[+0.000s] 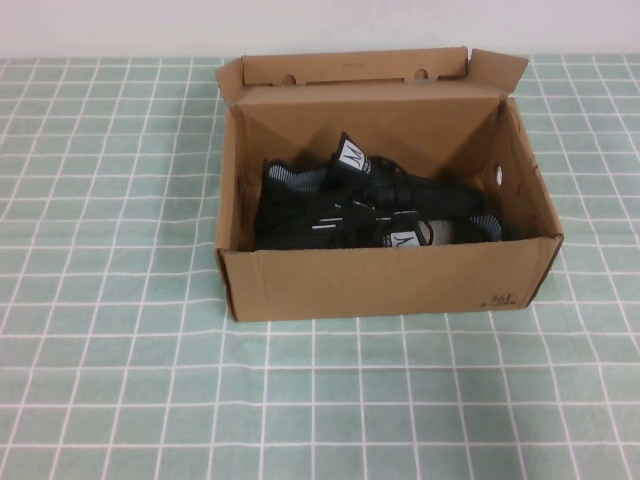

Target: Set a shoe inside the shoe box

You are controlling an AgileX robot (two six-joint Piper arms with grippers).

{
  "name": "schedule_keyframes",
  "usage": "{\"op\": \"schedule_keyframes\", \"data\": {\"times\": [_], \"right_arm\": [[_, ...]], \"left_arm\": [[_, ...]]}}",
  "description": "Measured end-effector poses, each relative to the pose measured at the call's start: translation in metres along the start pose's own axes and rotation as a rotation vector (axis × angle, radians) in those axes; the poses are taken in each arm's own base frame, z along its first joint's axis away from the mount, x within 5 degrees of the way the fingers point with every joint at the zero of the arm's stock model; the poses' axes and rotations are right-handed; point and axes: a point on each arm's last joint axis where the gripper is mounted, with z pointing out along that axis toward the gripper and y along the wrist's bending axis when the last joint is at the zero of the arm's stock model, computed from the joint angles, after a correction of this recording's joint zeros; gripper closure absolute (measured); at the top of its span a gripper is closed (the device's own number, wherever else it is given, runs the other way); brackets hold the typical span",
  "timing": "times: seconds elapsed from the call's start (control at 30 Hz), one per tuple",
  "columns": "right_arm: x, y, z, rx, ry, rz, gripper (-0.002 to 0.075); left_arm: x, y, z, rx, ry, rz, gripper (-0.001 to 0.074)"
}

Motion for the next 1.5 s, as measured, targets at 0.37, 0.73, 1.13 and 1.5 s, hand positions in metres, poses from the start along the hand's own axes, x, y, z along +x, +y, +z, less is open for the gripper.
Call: {"op": "schedule_keyframes", "data": {"times": [0.37, 0.73, 1.13, 1.5], "right_arm": [[0.0, 0.0, 0.001, 0.0, 0.004, 0.0, 0.0733], [0.0, 0.0, 0.001, 0.0, 0.004, 0.0, 0.0733], [-0.006, -0.002, -0.013, 0.016, -0.07, 0.002, 0.0733], [-0.017, -0.013, -0.054, 0.16, -0.283, 0.013, 0.0733]], "left_arm": [[0.088, 0.007, 0.003, -0.071, 0.24, -0.029, 0.0733], [0.095, 0.007, 0.001, -0.077, 0.321, -0.047, 0.0733], [0.095, 0.007, 0.0, -0.077, 0.32, -0.048, 0.0732], [0.095, 0.007, 0.0, -0.077, 0.324, -0.048, 0.0733]]}}
